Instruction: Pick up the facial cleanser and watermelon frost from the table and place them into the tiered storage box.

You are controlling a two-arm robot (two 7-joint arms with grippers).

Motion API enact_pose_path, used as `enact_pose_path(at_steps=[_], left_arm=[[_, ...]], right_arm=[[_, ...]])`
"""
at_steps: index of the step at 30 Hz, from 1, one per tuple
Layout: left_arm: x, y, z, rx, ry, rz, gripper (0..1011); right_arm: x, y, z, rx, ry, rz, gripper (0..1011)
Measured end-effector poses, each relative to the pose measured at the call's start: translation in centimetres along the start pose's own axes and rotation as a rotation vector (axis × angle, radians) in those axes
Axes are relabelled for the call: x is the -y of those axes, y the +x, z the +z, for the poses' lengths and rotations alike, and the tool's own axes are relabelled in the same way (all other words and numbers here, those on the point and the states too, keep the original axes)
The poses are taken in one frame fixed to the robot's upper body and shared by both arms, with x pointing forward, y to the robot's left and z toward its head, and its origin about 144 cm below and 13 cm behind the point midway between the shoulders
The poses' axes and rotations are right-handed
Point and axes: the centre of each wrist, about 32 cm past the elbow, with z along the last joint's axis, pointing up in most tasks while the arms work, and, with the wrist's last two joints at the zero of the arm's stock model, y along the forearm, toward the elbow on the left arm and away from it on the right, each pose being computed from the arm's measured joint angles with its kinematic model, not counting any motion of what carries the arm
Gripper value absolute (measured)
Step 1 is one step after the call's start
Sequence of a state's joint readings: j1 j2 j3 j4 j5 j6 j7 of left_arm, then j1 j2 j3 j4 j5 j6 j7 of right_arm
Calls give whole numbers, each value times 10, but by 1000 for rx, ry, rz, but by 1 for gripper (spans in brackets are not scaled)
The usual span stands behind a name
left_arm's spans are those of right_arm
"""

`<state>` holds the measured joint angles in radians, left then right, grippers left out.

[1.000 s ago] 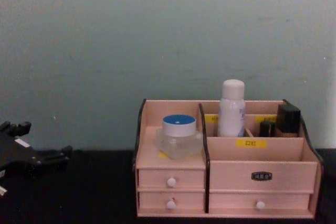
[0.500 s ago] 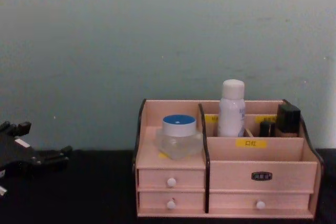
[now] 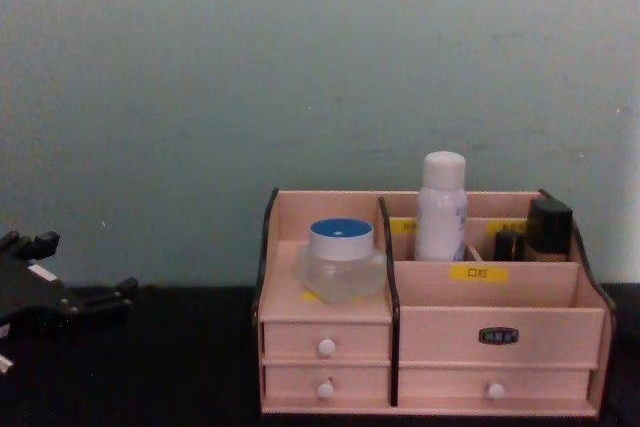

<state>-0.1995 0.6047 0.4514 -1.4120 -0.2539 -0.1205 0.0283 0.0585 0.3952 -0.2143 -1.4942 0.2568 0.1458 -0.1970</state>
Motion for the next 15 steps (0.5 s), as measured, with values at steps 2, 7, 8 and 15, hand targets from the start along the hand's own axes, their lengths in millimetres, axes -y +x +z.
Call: enact_pose_path(at_steps=[2,7,8,15], left_arm=[[0,0,0,0,0,0,1001],[0,0,0,0,0,0,1001],[0,0,0,0,0,0,1001],[0,0,0,0,0,0,1001]], right_arm=[[0,0,0,0,0,0,1000],[0,0,0,0,0,0,1000],[0,0,0,0,0,0,1000],[0,0,0,0,0,0,1000]])
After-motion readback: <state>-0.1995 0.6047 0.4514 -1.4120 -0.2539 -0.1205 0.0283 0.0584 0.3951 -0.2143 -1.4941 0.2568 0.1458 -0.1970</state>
